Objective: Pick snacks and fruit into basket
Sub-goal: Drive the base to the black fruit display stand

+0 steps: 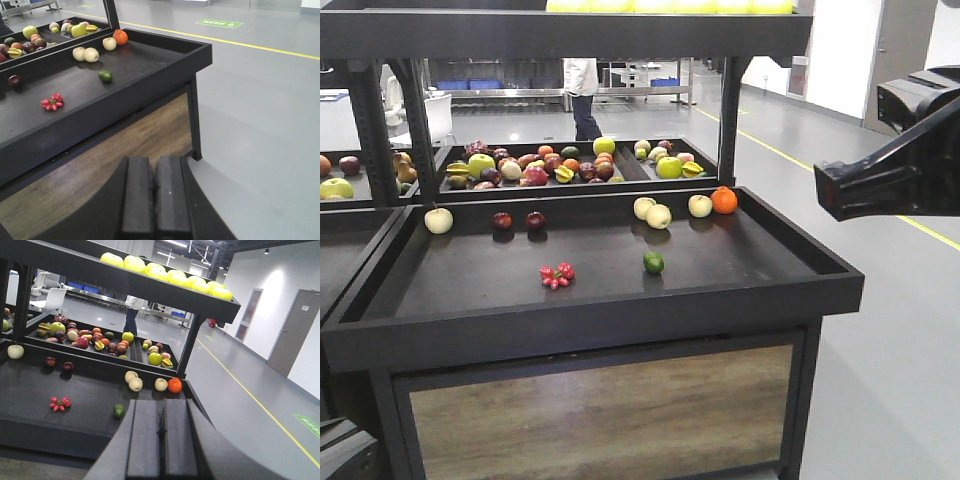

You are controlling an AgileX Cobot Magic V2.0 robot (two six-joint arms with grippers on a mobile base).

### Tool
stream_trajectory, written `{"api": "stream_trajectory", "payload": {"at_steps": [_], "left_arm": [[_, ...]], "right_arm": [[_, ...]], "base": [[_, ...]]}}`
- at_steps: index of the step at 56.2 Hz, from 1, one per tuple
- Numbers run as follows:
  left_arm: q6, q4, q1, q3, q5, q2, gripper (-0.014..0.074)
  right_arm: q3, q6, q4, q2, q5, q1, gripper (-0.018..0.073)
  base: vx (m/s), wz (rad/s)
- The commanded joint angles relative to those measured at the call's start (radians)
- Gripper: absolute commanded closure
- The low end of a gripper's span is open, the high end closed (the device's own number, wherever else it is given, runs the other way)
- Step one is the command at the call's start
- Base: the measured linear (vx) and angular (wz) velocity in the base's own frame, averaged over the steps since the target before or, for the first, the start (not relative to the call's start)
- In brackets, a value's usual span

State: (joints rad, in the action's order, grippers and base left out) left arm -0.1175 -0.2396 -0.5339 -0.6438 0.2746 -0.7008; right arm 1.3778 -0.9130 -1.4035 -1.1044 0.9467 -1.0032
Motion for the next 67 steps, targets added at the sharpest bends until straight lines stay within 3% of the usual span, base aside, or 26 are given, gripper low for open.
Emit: {"api": "stream_trajectory", "payload": {"at_steps": [1,67], "left_arm": [[-0.006,0.004,-0.005,-0.029,-0.08,0.0,0.0602],[-0.006,0.004,-0.005,-0.029,-0.08,0.0,0.0602]], "right_arm": [[0.03,0.007,-0.073,0.014,-0.029,0.005,0.0566],[0.03,0.007,-0.073,0.014,-0.029,0.005,0.0566]], "base": [[0.32,0.07],[0.38,-0.05]]}}
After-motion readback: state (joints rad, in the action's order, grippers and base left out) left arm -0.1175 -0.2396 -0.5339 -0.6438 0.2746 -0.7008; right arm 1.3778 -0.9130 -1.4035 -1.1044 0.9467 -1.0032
